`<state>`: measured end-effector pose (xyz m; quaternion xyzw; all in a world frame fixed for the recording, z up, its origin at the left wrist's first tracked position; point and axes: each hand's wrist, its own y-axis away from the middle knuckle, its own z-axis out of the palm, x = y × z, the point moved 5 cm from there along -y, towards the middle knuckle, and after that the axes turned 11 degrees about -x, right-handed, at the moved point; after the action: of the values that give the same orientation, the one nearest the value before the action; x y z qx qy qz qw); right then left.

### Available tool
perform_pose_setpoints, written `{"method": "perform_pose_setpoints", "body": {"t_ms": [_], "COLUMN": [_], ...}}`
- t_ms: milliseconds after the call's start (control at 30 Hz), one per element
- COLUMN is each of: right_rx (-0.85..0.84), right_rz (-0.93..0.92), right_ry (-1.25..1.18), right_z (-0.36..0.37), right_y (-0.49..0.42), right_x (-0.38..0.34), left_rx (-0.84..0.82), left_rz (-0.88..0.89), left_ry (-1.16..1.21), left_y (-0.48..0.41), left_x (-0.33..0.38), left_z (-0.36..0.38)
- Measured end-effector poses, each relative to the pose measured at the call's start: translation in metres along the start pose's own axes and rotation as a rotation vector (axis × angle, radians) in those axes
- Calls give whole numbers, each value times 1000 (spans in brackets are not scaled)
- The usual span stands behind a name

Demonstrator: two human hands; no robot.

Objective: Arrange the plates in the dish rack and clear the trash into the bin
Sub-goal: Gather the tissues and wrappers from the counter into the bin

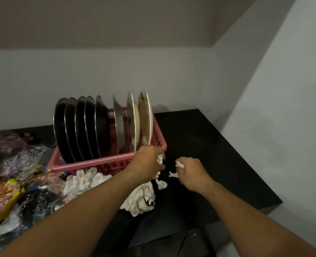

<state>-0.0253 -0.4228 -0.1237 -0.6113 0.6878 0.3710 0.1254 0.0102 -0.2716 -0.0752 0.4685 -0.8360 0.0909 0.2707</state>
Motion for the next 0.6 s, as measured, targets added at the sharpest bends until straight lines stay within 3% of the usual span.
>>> {"method": "perform_pose_setpoints", "body": {"t_ms": [300, 433, 600], "right_rx": [201, 333, 379], "right_rz": [-58, -17, -41], "right_ry": [7, 37, 33], "right_z": [24, 35, 46], "right_y": [44, 65, 95], "right_x": [-64, -75, -87], "left_rx": [86, 128, 163], "left_rz": [110, 97, 48], "left_ry": [29, 78, 45], "left_y": [60, 85, 114], "left_x": [-37, -42, -46], "left_z": [-47, -53, -51]}}
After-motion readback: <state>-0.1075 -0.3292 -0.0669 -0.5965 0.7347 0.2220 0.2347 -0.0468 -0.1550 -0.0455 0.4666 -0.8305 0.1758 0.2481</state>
